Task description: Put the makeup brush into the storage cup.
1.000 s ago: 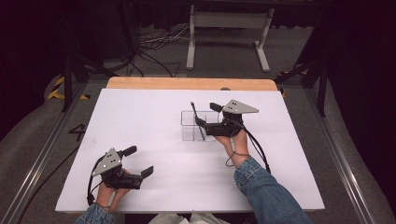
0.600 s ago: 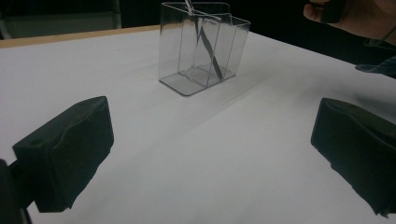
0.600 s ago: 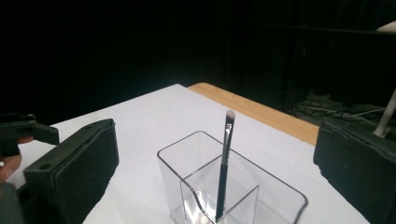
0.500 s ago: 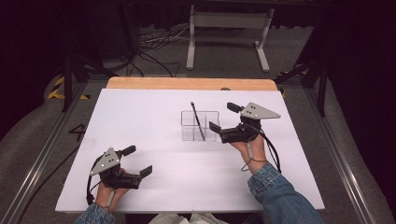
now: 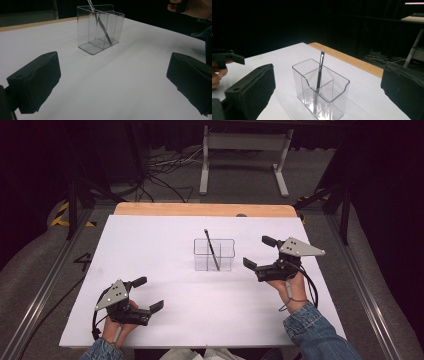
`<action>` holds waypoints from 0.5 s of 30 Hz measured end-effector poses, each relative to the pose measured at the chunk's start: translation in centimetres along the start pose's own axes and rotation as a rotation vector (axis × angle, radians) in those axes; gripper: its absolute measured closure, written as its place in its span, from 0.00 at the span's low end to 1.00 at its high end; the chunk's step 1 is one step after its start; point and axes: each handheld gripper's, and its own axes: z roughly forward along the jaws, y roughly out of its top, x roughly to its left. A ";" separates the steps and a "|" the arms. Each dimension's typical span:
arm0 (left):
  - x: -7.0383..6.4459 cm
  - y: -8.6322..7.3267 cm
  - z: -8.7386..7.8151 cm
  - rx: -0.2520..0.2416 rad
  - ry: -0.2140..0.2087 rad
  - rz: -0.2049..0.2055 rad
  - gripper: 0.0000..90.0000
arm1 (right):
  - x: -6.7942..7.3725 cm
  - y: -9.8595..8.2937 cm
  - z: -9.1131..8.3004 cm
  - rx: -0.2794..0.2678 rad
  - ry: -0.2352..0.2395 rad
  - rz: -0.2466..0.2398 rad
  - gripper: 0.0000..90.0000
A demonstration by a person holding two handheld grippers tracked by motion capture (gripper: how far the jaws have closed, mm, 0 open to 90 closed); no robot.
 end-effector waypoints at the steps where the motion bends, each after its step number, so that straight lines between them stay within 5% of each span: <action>1: 0.1 0.0 0.0 0.002 0.000 0.002 0.00 | -0.1 -0.1 -0.3 0.002 -0.001 -0.002 0.00; 15: 0.1 0.0 -0.1 0.003 -0.012 -0.006 0.00 | 0.4 -2.7 -3.2 0.075 0.037 -0.031 0.00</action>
